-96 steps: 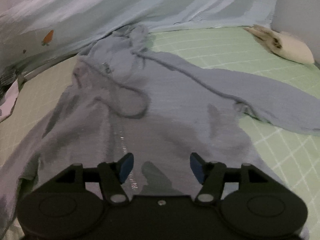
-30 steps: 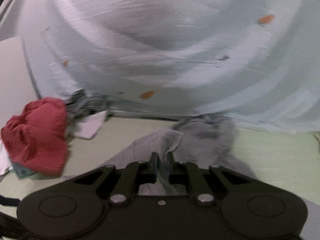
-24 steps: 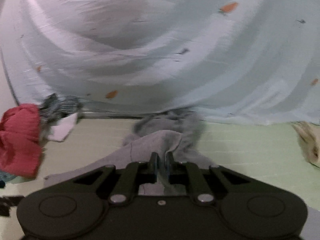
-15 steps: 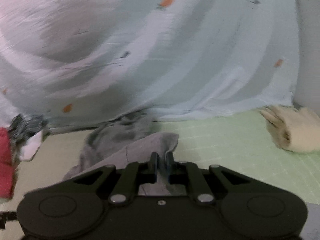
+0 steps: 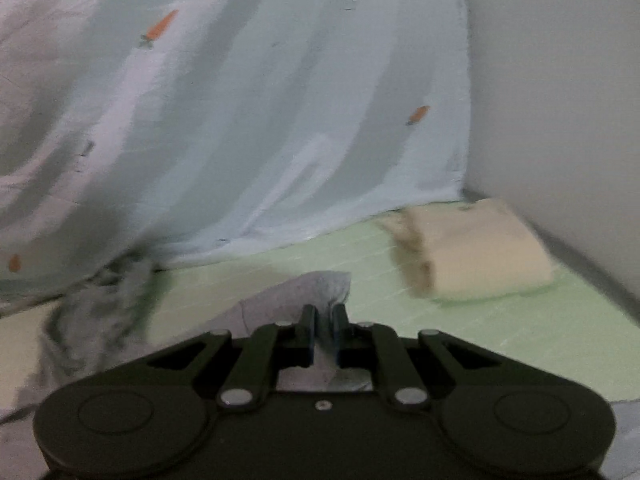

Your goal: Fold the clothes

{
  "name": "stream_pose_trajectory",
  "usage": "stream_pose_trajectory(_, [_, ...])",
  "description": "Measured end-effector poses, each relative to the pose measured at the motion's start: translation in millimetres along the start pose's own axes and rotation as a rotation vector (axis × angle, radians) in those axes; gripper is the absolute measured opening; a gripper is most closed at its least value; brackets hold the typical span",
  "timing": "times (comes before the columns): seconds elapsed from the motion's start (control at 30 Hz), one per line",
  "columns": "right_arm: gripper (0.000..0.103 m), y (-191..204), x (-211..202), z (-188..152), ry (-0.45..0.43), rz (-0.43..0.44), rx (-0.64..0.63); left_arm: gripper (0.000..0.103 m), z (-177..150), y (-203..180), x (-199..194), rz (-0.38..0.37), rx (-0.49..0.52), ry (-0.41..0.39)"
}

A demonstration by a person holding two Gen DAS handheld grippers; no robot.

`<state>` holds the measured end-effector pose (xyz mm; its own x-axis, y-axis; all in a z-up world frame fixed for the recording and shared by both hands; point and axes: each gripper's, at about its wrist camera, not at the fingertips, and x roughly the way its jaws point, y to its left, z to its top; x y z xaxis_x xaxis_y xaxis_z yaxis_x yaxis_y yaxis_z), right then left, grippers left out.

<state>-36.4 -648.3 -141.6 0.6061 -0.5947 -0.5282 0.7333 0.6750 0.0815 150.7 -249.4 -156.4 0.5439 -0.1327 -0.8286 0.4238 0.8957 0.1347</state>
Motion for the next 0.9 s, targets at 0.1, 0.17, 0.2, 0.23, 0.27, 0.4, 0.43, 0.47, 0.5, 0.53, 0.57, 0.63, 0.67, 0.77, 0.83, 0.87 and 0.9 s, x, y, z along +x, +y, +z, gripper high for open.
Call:
stream_pose_trajectory(0.1, [0.009,-18,9,-4,0.028,-0.072,-0.011,0.094,0,-1,3,0.003,0.003,0.012])
stream_pose_trajectory(0.17, [0.009,-25,20,-8,0.08,-0.105,-0.028,0.094,0,-1,6,0.004,0.004,0.019])
stream_pose_trajectory(0.2, [0.009,-29,27,-12,0.119,-0.122,-0.023,0.094,1,-2,7,0.004,0.002,0.022])
stream_pose_trajectory(0.23, [0.01,-30,34,-16,0.162,-0.149,-0.015,0.094,1,-2,8,0.004,0.0,0.026])
stream_pose_trajectory(0.27, [0.011,-30,40,-22,0.202,-0.167,-0.021,0.094,2,-2,10,0.003,-0.004,0.03])
stream_pose_trajectory(0.4, [0.058,-13,48,-39,0.263,-0.216,-0.078,0.094,7,0,14,-0.012,-0.04,0.033])
stream_pose_trajectory(0.43, [0.065,-7,48,-42,0.264,-0.214,-0.079,0.094,8,1,15,-0.022,-0.05,0.031])
stream_pose_trajectory(0.47, [0.071,-2,49,-43,0.269,-0.212,-0.074,0.093,10,2,17,-0.037,-0.059,0.028])
stream_pose_trajectory(0.5, [0.071,3,49,-44,0.275,-0.211,-0.069,0.091,12,3,18,-0.052,-0.067,0.024])
stream_pose_trajectory(0.53, [0.071,8,50,-45,0.281,-0.203,-0.061,0.087,14,3,20,-0.072,-0.076,0.021])
stream_pose_trajectory(0.57, [0.071,12,51,-46,0.288,-0.188,-0.051,0.078,17,4,23,-0.1,-0.088,0.02])
stream_pose_trajectory(0.63, [0.071,23,51,-45,0.294,-0.152,-0.038,0.067,21,5,30,-0.159,-0.125,0.016])
stream_pose_trajectory(0.67, [0.071,29,53,-45,0.295,-0.13,-0.039,0.062,24,6,34,-0.189,-0.147,0.014])
stream_pose_trajectory(0.77, [0.071,49,58,-44,0.308,-0.072,-0.056,0.06,31,7,46,-0.279,-0.213,0.007])
stream_pose_trajectory(0.83, [0.071,61,63,-47,0.325,-0.043,-0.068,0.06,37,6,55,-0.33,-0.247,0.003])
stream_pose_trajectory(0.87, [0.071,66,68,-49,0.342,-0.042,-0.073,0.058,41,4,60,-0.348,-0.255,0.0])
stream_pose_trajectory(0.9, [0.071,70,73,-52,0.358,-0.045,-0.076,0.055,45,2,66,-0.359,-0.262,-0.003])
